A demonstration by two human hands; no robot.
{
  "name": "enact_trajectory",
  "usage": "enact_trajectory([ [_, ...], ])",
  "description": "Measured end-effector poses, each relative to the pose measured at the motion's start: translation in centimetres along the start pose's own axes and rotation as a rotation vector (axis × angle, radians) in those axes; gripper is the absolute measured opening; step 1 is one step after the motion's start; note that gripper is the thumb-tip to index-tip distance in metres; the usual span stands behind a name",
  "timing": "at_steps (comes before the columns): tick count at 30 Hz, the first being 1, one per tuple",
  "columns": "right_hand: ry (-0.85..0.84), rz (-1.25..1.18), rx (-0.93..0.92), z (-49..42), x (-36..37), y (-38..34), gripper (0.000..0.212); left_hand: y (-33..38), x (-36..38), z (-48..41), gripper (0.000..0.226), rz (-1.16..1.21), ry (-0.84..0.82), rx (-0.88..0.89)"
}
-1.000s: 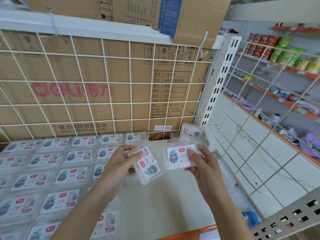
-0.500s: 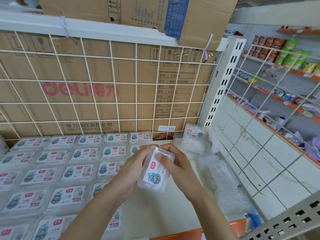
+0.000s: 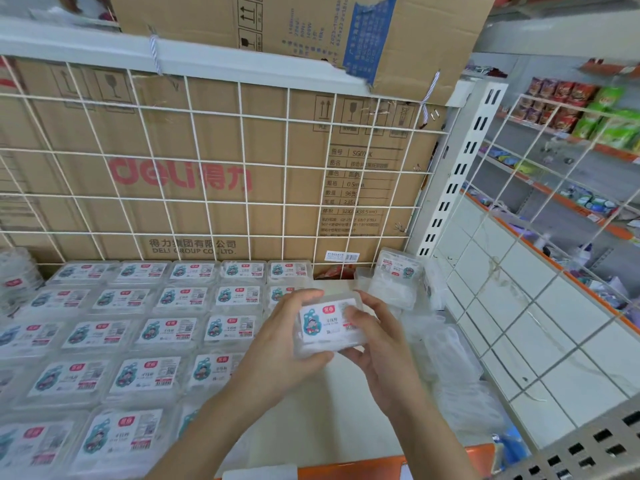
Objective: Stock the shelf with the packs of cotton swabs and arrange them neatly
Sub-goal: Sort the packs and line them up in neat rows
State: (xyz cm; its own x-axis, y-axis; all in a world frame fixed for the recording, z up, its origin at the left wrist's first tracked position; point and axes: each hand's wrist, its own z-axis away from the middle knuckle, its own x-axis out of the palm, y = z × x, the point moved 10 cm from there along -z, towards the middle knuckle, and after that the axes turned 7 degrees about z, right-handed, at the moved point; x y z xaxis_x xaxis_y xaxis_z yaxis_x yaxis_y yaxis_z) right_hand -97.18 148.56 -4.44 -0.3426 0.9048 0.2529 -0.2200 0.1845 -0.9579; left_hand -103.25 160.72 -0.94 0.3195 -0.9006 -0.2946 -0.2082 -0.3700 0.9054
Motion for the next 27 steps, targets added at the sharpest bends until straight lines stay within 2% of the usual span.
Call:
enact_trajectory([
  [3,-0.131,0.200,-0.012,0.8,-0.1,-0.4,0.042,-0.7,0.1,0.4,0.074,-0.053,-0.111,-0.024],
  [5,-0.205,0.251,0.000,1.3,-0.1,-0.1,0.038,-0.7,0.3,0.9,0.079,-0.125,-0.180,-0.035],
  [9,-0.197,0.304,0.020,1.6,-1.2,1.5,0.036,-0.6,0.1,1.9,0.083,-0.354,-0.227,-0.036],
  [11,-0.177,0.375,0.048,1.8,-2.0,2.8,0.033,-1.0,-1.0,2.5,0.080,-0.441,-0.192,-0.006],
  [13,-0.186,0.486,0.062,1.9,-2.3,4.1,0.032,-2.1,-3.1,3.3,0.073,-0.522,-0.078,-0.014],
  [15,-0.200,0.524,0.069,1.8,-2.2,5.2,0.026,-3.1,-4.7,3.9,0.080,-0.598,0.025,-0.042],
  [17,-0.202,0.531,0.064,1.3,-1.8,6.0,0.019,-4.1,-5.5,4.3,0.082,-0.704,0.046,-0.094],
  [22,-0.146,0.679,0.008,-0.5,-0.4,7.2,0.016,-7.3,-5.0,5.6,0.095,-0.859,-0.178,-0.328],
  [25,-0.107,0.714,-0.038,-0.8,-0.2,7.4,0.028,-7.7,-4.3,6.1,0.094,-0.880,-0.223,-0.354],
  [27,-0.139,0.781,-0.124,-0.1,0.2,7.1,0.053,-7.7,-4.2,6.2,0.092,-0.920,-0.212,-0.339],
])
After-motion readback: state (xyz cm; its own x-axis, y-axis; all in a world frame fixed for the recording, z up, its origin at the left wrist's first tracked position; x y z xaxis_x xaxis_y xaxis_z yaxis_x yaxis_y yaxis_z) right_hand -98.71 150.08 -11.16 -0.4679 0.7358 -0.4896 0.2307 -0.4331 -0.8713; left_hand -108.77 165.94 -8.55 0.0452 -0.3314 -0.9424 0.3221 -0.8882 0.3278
